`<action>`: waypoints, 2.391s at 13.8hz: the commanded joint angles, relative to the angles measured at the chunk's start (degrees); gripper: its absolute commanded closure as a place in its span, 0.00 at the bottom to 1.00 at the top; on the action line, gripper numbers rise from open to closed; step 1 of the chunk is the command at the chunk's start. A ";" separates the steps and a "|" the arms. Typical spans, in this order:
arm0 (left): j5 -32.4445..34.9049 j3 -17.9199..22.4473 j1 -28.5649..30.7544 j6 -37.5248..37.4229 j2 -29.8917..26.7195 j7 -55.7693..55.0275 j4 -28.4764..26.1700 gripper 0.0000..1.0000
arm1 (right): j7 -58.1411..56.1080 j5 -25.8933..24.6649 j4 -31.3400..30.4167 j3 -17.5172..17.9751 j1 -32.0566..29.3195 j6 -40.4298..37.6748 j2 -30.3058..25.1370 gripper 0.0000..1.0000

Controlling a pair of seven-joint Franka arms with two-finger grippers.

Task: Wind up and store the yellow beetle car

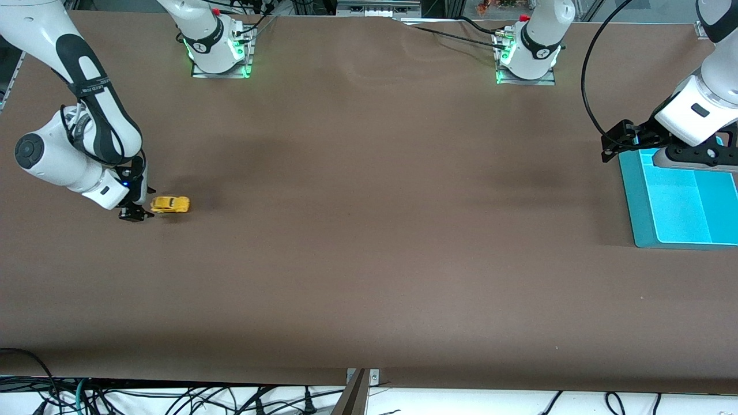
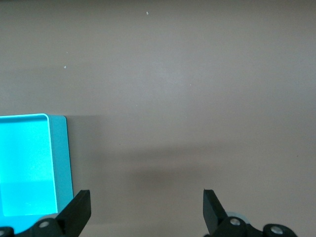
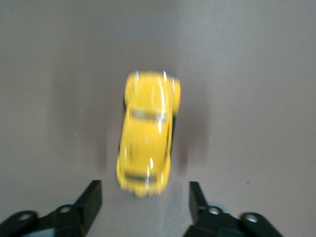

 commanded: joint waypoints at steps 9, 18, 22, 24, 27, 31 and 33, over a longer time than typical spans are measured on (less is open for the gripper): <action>-0.54 0.00 -0.11 -1.10 0.28 -0.51 1.36 0.00 | 27.23 -6.12 9.38 9.22 1.03 -15.50 -17.52 0.00; -0.54 -0.18 -0.11 -1.18 0.37 -0.51 1.79 0.00 | 78.00 -5.77 10.00 9.13 5.61 -31.25 -30.11 0.00; -0.54 0.08 0.33 -1.27 0.37 -0.51 1.97 0.00 | 98.24 -4.02 10.35 8.09 8.33 -35.38 -31.43 0.00; -0.54 -0.26 -0.28 -1.27 0.46 -0.60 2.23 0.00 | 103.53 -2.43 10.35 6.42 9.82 -36.96 -32.31 0.00; -0.54 -1.67 -0.03 -1.71 0.46 -0.78 2.85 0.00 | 106.36 -1.55 10.70 4.57 10.45 -39.25 -32.75 0.00; -0.54 -1.76 -0.37 -2.50 0.55 -0.69 3.02 0.00 | 106.54 -1.55 15.35 4.30 10.36 -42.59 -31.53 0.00; -0.54 -2.02 -0.55 -2.50 0.81 -0.69 3.46 0.00 | 106.46 -1.63 15.71 4.30 10.36 -42.51 -31.44 0.00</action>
